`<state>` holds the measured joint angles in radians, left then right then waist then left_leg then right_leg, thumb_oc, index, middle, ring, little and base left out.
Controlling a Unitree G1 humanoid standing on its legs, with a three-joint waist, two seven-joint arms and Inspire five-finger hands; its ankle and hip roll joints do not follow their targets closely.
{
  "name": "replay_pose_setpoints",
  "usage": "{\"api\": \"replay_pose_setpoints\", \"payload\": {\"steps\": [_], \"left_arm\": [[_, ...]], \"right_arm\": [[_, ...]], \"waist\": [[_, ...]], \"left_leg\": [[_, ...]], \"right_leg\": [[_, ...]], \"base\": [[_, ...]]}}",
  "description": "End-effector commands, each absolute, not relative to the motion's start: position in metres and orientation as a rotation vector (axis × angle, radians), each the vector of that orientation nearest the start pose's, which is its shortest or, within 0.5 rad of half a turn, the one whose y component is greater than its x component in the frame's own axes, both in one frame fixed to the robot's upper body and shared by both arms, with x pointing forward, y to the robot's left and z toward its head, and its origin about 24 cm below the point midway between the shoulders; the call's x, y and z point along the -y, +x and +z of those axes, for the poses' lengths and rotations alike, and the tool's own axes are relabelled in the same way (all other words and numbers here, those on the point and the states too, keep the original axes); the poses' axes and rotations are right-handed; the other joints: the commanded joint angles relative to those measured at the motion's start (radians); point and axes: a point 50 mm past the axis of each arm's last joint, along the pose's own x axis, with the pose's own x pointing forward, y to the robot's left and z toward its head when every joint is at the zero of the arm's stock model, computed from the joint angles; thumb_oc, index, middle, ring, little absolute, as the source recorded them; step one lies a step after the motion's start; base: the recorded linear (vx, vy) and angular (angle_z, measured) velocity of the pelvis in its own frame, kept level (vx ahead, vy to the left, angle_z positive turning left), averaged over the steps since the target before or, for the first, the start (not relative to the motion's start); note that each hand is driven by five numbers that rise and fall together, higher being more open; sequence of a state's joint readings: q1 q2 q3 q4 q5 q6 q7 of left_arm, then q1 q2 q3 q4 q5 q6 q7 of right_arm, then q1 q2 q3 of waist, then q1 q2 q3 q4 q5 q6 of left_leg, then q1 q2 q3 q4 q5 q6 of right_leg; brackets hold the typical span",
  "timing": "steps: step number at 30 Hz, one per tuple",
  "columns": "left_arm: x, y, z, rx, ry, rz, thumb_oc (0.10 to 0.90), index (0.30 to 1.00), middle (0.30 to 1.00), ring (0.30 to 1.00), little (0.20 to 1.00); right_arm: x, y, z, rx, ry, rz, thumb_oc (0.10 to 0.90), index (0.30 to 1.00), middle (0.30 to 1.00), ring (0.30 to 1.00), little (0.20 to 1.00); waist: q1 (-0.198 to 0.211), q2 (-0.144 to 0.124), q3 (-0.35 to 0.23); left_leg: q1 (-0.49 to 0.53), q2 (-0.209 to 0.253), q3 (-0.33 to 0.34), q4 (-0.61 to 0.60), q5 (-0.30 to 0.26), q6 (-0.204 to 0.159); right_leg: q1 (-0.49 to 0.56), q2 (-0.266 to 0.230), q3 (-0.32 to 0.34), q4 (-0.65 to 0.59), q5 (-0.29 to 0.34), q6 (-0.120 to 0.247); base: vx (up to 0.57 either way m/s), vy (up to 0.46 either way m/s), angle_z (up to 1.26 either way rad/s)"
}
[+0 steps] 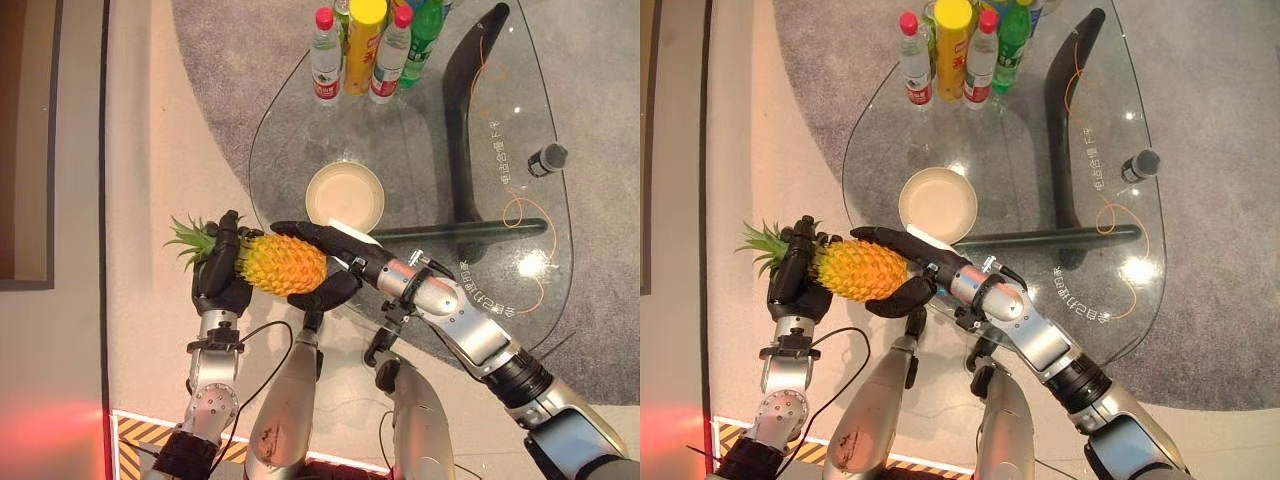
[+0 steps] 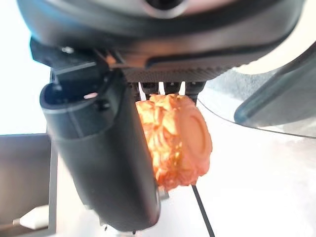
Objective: Pick up the fruit to the plate
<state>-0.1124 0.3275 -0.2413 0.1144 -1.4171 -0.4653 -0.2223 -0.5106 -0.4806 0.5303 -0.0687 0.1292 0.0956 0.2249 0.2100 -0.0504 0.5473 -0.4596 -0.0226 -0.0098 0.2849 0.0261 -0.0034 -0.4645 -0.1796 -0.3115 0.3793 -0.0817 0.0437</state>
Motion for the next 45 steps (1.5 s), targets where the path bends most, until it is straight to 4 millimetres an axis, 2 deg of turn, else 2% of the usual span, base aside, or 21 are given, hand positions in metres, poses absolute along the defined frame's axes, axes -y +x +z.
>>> {"api": "replay_pose_setpoints", "payload": {"steps": [1,6,14,18,20,28,35,44,45], "left_arm": [[-0.175,0.254,0.151,0.737,-1.079,-0.363,0.1,0.3,0.3,0.3,0.2],[-0.179,0.253,0.151,0.756,-1.083,-0.338,0.1,0.3,0.3,0.3,0.2],[-0.183,0.25,0.154,0.785,-1.064,-0.304,0.1,0.3,0.3,0.3,0.2],[-0.183,0.246,0.162,0.833,-0.84,-0.277,0.1,0.3,0.3,0.3,0.2],[-0.185,0.245,0.163,0.846,-0.786,-0.26,0.1,0.3,0.3,0.3,0.2],[-0.2,0.245,0.171,0.916,-0.54,-0.017,0.1,0.3,0.3,0.3,0.2],[-0.209,0.25,0.189,1.011,-0.35,0.141,0.1,0.3,0.3,0.3,0.2],[-0.203,0.26,0.21,1.113,-0.233,0.176,0.1,0.3,0.3,0.3,0.2],[-0.201,0.263,0.218,1.147,-0.207,0.186,0.1,0.3,0.3,0.3,0.2]], "right_arm": [[0.089,0.289,0.184,0.526,-0.57,0.6,0.8,0.9,0.9,0.9,0.9],[0.108,0.285,0.193,0.581,-0.548,0.483,0.8,0.9,0.9,0.9,0.9],[0.126,0.28,0.193,0.585,-0.549,0.389,0.8,0.9,0.9,0.9,0.9],[0.137,0.279,0.187,0.55,-0.548,0.373,0.8,0.9,0.9,0.9,0.9],[0.14,0.278,0.184,0.539,-0.546,0.386,0.8,0.9,0.9,0.9,0.9],[0.137,0.28,0.174,0.47,-0.518,0.438,0.8,0.9,0.9,0.9,0.9],[0.135,0.287,0.166,0.399,-0.475,0.486,0.8,0.9,0.9,0.9,0.9],[0.132,0.293,0.16,0.327,-0.448,0.524,0.8,0.9,0.9,0.9,0.9],[0.13,0.296,0.159,0.308,-0.452,0.539,0.8,0.9,0.9,0.9,0.9]], "waist": [[-0.016,0.004,-0.027],[-0.039,0.006,-0.027],[-0.066,0.009,-0.027],[-0.077,0.015,-0.027],[-0.081,0.018,-0.027],[-0.091,0.034,-0.027],[-0.106,0.039,-0.027],[-0.132,0.032,-0.027],[-0.142,0.03,-0.027]], "left_leg": [[0.02,-0.077,0.02,0.06,-0.118,0.054],[0.017,-0.077,0.029,0.062,-0.123,0.06],[0.011,-0.075,0.041,0.065,-0.128,0.065],[0.01,-0.073,0.049,0.069,-0.13,0.066],[0.009,-0.071,0.052,0.069,-0.13,0.066],[0.007,-0.069,0.066,0.087,-0.141,0.059],[-0.012,-0.063,0.085,0.109,-0.147,0.051],[-0.046,-0.047,0.108,0.137,-0.152,0.043],[-0.065,-0.044,0.114,0.14,-0.146,0.042]], "right_leg": [[0.023,0.053,-0.004,0.058,0.034,0.047],[0.009,0.057,0.013,0.069,0.039,0.054],[-0.01,0.06,0.033,0.081,0.048,0.062],[-0.017,0.059,0.04,0.09,0.046,0.064],[-0.021,0.06,0.043,0.092,0.045,0.065],[-0.033,0.06,0.057,0.113,0.023,0.063],[-0.054,0.062,0.07,0.124,0.006,0.056],[-0.093,0.065,0.085,0.142,-0.004,0.053],[-0.113,0.069,0.089,0.14,0.001,0.051]], "base": [[-0.01,0.032,0.01],[-0.01,0.035,-0.01],[-0.01,0.022,-0.05],[0.01,0.011,-0.02],[0.0,0.0,0.0],[0.0,0.02,-0.07],[0.01,0.011,-0.02],[0.01,0.028,-0.06],[-0.03,0.05,-0.06]]}}
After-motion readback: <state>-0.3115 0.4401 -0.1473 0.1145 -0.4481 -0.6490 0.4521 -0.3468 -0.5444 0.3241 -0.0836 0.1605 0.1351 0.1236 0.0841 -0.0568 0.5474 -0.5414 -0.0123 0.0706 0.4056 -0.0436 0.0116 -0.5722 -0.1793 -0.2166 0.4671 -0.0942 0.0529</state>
